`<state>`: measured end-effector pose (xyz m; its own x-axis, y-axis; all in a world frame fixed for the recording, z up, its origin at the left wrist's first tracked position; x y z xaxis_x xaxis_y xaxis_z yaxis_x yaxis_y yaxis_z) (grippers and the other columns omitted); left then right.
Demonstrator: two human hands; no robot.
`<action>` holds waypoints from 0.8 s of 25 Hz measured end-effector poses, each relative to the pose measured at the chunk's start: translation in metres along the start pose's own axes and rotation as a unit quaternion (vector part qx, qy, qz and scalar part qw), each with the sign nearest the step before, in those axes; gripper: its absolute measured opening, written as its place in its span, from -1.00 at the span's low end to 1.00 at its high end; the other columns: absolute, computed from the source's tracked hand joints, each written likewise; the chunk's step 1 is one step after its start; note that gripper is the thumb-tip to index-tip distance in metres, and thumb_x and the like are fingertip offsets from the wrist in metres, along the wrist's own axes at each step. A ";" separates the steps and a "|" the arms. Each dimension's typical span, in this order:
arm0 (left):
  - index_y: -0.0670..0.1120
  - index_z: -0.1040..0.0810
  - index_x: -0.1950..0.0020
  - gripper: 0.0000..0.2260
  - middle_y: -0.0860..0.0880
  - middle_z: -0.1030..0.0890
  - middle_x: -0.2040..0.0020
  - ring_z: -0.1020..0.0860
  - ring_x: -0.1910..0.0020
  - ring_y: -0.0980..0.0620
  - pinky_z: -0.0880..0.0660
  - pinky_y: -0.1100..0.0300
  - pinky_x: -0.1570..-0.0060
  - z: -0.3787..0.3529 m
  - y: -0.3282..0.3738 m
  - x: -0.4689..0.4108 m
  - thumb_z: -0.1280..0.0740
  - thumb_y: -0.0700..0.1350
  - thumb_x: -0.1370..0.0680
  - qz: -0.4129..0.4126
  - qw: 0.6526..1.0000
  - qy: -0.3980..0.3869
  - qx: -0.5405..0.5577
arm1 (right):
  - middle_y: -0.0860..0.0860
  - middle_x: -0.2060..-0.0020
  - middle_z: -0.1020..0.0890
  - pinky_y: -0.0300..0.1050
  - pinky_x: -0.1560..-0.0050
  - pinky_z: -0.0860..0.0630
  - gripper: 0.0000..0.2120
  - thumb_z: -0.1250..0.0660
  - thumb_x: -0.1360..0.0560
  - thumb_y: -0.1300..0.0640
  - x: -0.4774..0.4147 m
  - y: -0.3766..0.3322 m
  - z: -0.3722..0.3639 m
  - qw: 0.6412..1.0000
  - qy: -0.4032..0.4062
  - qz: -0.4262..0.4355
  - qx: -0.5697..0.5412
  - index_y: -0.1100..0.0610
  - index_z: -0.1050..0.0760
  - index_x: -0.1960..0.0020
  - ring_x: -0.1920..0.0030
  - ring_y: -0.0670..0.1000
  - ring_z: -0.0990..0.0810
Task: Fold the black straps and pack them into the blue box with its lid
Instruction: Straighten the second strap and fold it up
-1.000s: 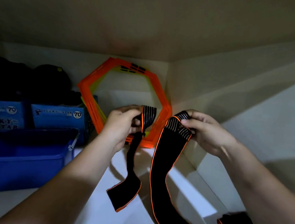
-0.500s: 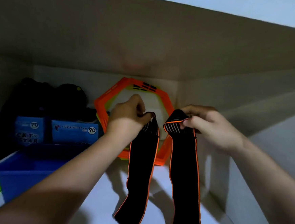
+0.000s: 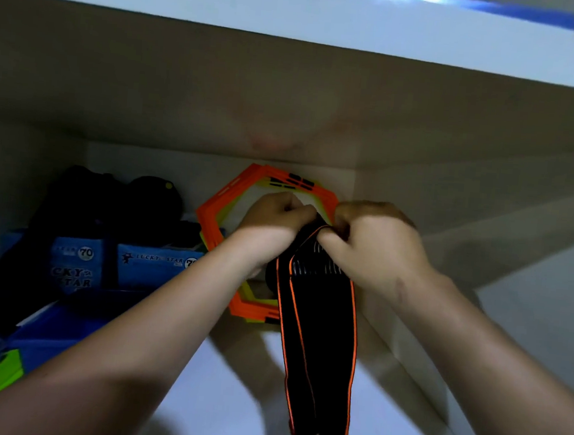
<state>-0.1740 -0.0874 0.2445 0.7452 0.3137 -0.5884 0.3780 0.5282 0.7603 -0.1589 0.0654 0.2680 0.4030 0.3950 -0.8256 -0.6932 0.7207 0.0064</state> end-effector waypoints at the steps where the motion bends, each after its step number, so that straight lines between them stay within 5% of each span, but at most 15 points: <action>1: -0.04 -0.52 0.28 -0.87 -0.06 -0.55 0.33 -0.52 0.31 -0.03 -0.36 0.22 0.37 -0.005 -0.002 0.004 -0.36 -0.06 -0.45 0.020 0.998 -0.026 0.057 | -0.04 0.30 -0.50 -0.12 0.27 -0.31 -0.71 -0.28 -0.43 -0.18 -0.002 0.002 0.001 1.000 0.014 -0.012 -0.020 0.03 -0.38 0.23 0.20 0.13 -0.49; 4: -0.03 -0.60 0.09 -0.85 -0.14 -0.59 0.14 -0.55 0.13 -0.06 -0.43 0.11 0.13 -0.019 0.000 0.016 -0.40 -0.08 -0.36 0.038 0.971 -0.134 0.195 | -0.04 0.17 -0.62 -0.12 0.21 -0.40 -0.75 -0.32 -0.42 -0.15 -0.006 0.008 -0.006 0.994 -0.004 -0.047 -0.096 -0.02 -0.43 0.01 0.14 0.11 -0.56; 7: -0.05 -0.55 -0.05 -0.68 -0.07 -0.63 0.07 -0.58 0.05 0.03 -0.48 0.14 0.03 -0.021 0.011 0.024 -0.40 -0.17 -0.31 -0.065 0.968 -0.202 0.134 | 0.00 0.16 -0.64 -0.07 0.16 -0.51 -0.79 -0.33 -0.45 -0.07 -0.010 0.012 -0.009 0.991 -0.001 -0.065 -0.114 -0.03 -0.44 -0.03 0.11 0.14 -0.60; 10: -0.02 -0.48 -0.19 -0.63 -0.02 -0.63 -0.01 -0.61 0.03 -0.01 -0.54 0.08 -0.04 -0.011 0.016 0.033 -0.34 -0.20 -0.39 -0.160 0.978 -0.130 -0.014 | -0.02 0.22 -0.57 -0.11 0.21 -0.42 -0.84 -0.32 -0.47 0.01 -0.010 0.011 -0.011 0.993 -0.003 -0.058 -0.102 0.00 -0.46 -0.03 0.11 0.17 -0.60; 13: 0.04 -0.47 -0.28 -0.60 0.05 -0.63 -0.05 -0.62 0.03 -0.05 -0.54 0.05 -0.02 -0.001 0.013 0.034 -0.33 -0.15 -0.44 -0.165 0.983 -0.037 -0.074 | 0.01 0.26 -0.58 -0.14 0.24 -0.33 -0.88 -0.37 -0.44 0.06 -0.009 -0.001 -0.013 0.996 0.003 -0.026 -0.085 0.01 -0.44 0.08 0.13 0.19 -0.60; 20: -0.06 -0.70 0.00 -0.80 -0.05 -0.73 0.06 -0.67 0.03 0.02 -0.55 0.15 0.06 0.011 -0.015 0.029 -0.28 -0.22 -0.56 -0.032 0.998 0.034 0.042 | -0.08 0.31 -0.60 -0.12 0.29 -0.43 -0.77 -0.46 -0.36 -0.03 -0.007 0.000 -0.021 0.987 -0.005 -0.036 -0.154 -0.02 -0.43 0.12 0.26 0.02 -0.57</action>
<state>-0.1523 -0.0949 0.2190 0.6793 0.3358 -0.6525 0.4710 0.4824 0.7385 -0.1736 0.0509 0.2618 0.4635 0.3558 -0.8115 -0.8106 0.5402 -0.2261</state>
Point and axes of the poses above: each hand's wrist, its own x-axis away from the middle knuckle, its own z-axis out of the back of the hand, y = z × x, the point moved 10 cm from there along -x, towards the middle knuckle
